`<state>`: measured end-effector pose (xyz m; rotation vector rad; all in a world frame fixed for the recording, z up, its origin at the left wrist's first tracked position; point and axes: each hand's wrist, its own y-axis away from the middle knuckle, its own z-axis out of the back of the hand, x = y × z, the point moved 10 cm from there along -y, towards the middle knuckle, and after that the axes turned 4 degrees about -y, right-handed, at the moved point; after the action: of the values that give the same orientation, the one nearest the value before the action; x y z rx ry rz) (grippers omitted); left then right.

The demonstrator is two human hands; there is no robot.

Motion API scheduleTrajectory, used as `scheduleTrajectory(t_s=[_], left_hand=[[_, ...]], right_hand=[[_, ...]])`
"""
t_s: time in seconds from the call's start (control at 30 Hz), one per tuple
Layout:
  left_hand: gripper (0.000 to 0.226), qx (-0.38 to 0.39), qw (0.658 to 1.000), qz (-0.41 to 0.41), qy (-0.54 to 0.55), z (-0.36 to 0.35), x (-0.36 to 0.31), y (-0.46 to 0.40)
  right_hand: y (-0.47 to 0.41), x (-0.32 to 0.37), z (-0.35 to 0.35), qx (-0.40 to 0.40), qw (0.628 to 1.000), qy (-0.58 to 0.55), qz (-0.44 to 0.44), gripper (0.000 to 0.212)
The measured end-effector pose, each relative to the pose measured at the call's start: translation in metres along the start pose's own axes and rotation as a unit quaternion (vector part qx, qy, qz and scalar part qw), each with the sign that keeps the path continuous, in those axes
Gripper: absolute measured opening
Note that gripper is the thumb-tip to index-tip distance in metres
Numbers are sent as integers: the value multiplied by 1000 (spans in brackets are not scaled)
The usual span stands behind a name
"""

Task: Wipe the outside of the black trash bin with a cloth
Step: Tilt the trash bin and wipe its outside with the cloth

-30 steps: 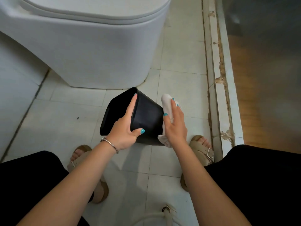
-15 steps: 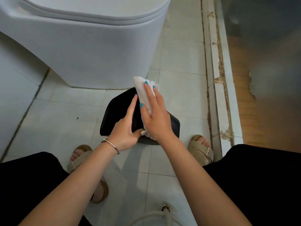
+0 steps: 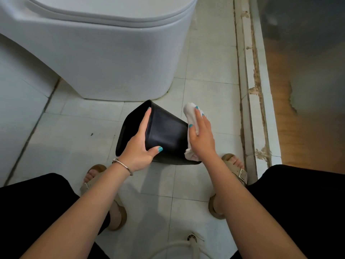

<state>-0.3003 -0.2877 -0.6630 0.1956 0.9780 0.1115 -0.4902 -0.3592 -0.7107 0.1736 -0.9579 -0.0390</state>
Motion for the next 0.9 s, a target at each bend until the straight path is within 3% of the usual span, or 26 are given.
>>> scheduleTrajectory(t_s=[0.27, 0.37, 0.7, 0.9], left_hand=[[106, 3, 1000, -15, -13, -4, -4, 0], [108, 4, 1000, -14, -14, -3, 0, 1], [112, 8, 999, -17, -51, -10, -12, 3], [111, 20, 998, -9, -65, -12, -13, 6]], right_hand=[[-7, -48, 17, -7, 993, 7, -117, 54], [-6, -44, 16, -3, 993, 19, -120, 54], [-4, 93, -12, 62, 994, -25, 91, 54], [6, 114, -16, 53, 989, -57, 125, 55]])
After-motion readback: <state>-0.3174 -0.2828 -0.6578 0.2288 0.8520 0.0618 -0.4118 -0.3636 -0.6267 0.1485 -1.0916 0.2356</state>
